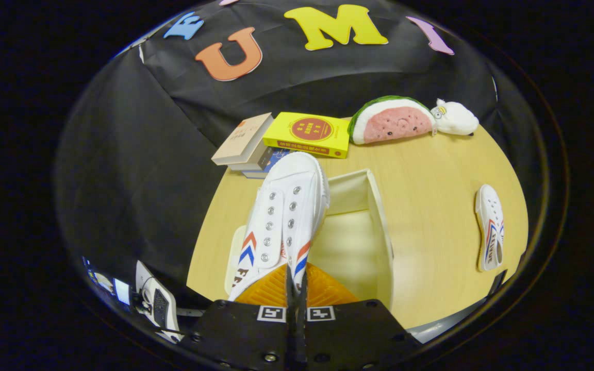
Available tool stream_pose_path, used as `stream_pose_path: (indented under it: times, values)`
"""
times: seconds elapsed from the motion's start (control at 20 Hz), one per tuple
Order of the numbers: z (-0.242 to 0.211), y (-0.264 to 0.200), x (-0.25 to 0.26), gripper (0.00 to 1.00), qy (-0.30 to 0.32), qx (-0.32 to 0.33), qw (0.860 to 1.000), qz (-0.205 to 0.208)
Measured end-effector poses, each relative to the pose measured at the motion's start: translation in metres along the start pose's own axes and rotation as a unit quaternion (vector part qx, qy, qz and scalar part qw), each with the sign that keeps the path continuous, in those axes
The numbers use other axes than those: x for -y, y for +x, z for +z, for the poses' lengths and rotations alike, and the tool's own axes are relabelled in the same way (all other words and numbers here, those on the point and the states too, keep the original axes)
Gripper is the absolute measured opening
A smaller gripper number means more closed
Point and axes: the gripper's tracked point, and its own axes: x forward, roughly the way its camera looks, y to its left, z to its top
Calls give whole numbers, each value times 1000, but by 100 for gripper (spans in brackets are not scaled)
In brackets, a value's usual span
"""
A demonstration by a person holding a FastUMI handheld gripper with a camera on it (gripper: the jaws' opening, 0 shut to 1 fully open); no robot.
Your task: Open the storage box then place both shoes into the box .Put the left shoe in first, then the right shoe, with the right side of both shoes facing outward in a uniform manner.
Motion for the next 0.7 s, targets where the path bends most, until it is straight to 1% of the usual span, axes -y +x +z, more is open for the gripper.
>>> stream_pose_path:
  times: [0.4,0.5,0.6,0.65,0.7]
  values:
    - [-21,31,-7,0,1,-24,999,-22]
    - [-20,37,-8,0,-5,-20,999,-32]
    - [-23,38,-10,2,-15,-23,999,-35]
    - [-25,40,-19,5,-15,-28,999,-19]
    - [-26,41,-22,17,-16,-28,999,-12]
